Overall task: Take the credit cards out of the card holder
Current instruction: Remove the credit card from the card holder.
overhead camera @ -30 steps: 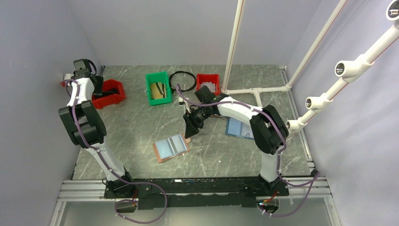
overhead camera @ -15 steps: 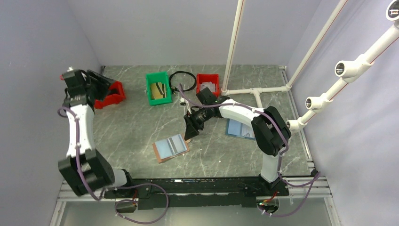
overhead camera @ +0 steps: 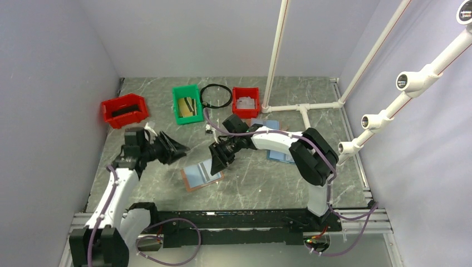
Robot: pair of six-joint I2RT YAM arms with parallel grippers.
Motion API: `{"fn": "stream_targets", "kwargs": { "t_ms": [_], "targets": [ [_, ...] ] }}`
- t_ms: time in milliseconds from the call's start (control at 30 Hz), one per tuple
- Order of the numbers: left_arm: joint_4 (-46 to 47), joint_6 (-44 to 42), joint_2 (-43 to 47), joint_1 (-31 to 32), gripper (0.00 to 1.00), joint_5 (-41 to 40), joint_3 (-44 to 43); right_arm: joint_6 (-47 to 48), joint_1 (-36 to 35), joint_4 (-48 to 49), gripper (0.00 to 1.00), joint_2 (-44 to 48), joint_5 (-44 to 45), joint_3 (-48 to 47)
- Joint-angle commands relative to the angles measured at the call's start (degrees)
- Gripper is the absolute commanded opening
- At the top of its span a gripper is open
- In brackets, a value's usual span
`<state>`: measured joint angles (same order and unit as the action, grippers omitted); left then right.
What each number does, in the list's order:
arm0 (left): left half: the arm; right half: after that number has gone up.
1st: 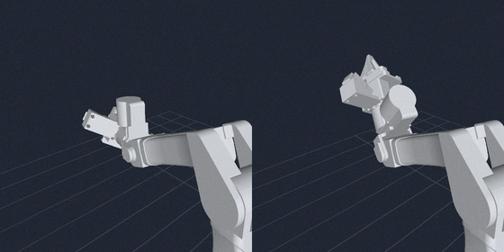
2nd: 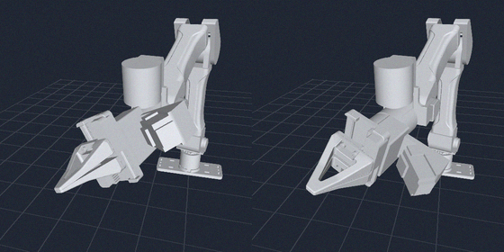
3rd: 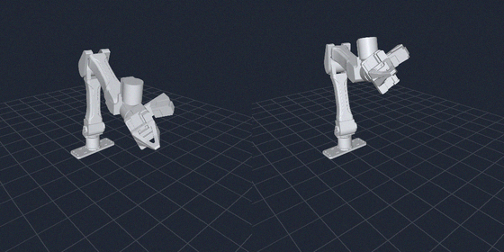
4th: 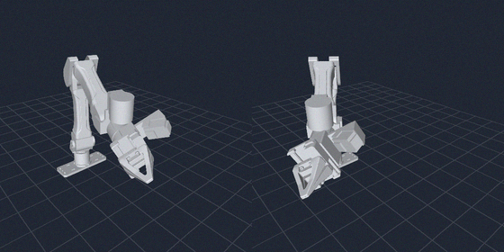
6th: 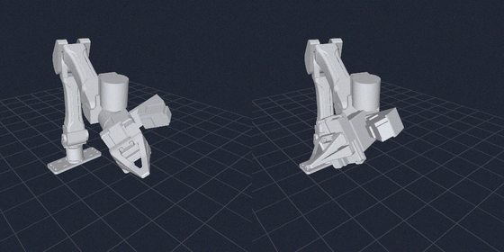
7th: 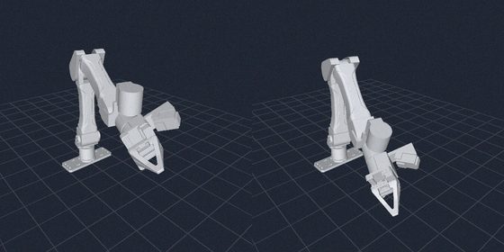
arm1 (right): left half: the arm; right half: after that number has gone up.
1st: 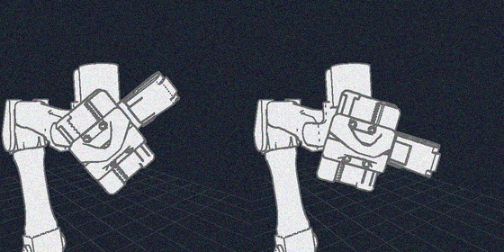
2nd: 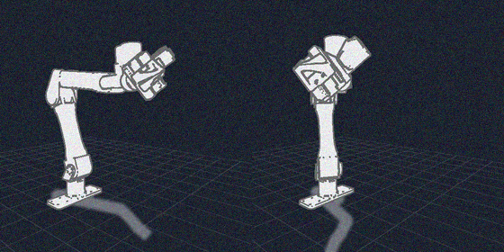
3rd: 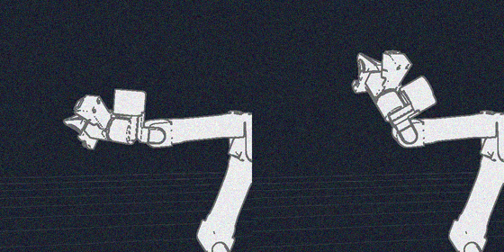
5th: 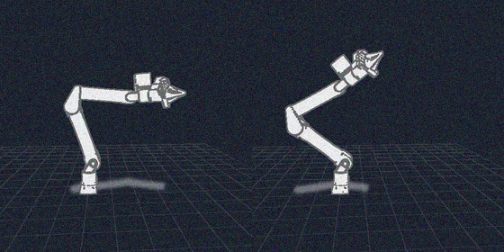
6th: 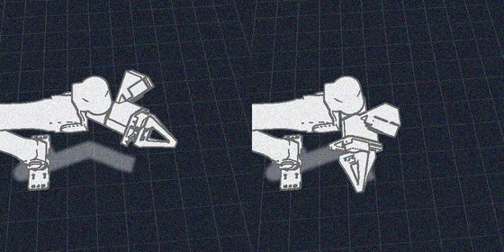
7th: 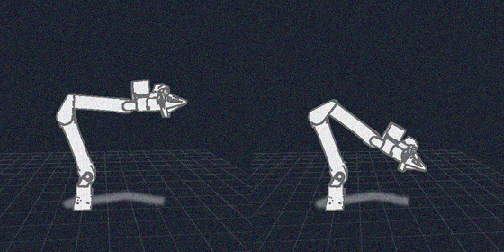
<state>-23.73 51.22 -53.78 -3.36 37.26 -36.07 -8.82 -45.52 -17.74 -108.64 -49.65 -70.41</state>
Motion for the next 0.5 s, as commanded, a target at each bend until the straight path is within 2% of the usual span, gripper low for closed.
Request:
{"fn": "stream_targets", "kwargs": {
  "t_ms": [0,133,300,467],
  "targets": [
    [8.3,9.5,5.4,5.4,0.38,-1.3,8.8,-4.2,0.0,2.0,0.47,-2.3,6.1,-1.2],
    [16.5,14.5,5.6,10.6,0.34,-3.9,15.7,-4.5,0.0,1.1,0.46,-4.7,7.5,-2.3],
    [26.3,17.2,0.3,14.1,0.29,-5.4,19.7,-4.4,0.0,0.2,0.45,-6.3,8.2,-3.9],
    [26.0,15.0,-6.3,16.1,0.27,-6.7,18.8,-4.5,-0.1,0.1,0.44,-6.8,9.1,-4.0]
  ]
}}
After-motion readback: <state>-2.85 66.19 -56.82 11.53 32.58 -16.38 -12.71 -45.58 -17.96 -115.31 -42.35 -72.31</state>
